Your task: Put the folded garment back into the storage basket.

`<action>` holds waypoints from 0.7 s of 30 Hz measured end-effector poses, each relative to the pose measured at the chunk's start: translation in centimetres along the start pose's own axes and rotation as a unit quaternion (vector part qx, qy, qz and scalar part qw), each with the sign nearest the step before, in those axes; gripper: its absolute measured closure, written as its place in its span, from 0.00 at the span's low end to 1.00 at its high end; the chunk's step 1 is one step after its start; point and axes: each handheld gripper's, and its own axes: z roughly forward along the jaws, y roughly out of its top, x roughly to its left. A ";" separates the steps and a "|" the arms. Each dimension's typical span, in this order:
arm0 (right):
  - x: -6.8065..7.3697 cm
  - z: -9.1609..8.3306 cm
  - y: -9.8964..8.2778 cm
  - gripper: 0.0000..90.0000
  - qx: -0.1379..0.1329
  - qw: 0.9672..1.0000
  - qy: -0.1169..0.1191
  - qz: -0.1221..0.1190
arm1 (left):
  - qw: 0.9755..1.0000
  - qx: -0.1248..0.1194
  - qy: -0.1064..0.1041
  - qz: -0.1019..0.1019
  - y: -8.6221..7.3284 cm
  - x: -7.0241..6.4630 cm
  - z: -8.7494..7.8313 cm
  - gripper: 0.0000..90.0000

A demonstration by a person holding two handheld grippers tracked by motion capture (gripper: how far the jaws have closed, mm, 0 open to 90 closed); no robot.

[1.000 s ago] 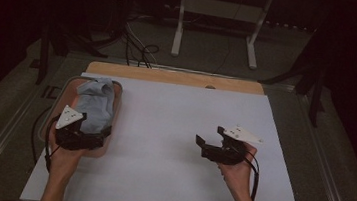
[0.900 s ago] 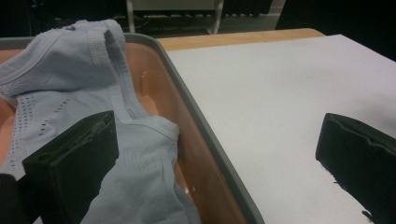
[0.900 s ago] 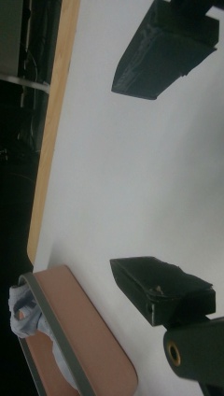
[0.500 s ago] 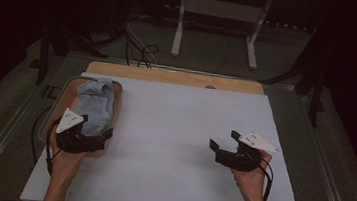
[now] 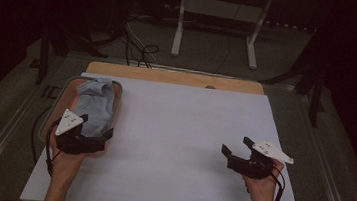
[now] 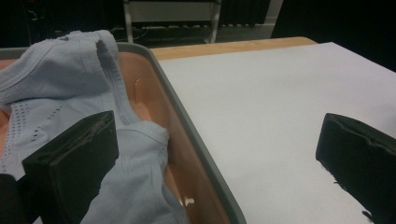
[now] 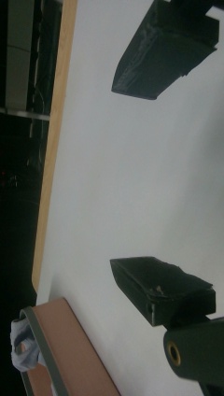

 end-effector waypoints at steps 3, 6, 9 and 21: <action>-0.4 -0.3 -0.3 0.15 -0.005 1.000 -0.003 0.003 | 1.000 -0.004 -0.001 0.001 0.0 -0.1 -0.1 0.00; -0.7 -0.6 -0.5 0.15 -0.011 1.000 -0.005 0.005 | 1.000 -0.006 -0.002 0.003 0.0 -0.1 0.0 0.00; -0.8 -0.7 -0.8 0.15 -0.015 1.000 -0.008 0.007 | 1.000 -0.008 -0.002 0.006 0.0 -0.3 0.0 0.00; -1.2 -1.2 -1.2 0.15 -0.030 0.999 -0.017 0.011 | 1.000 -0.007 -0.006 0.009 0.0 -0.6 0.2 0.00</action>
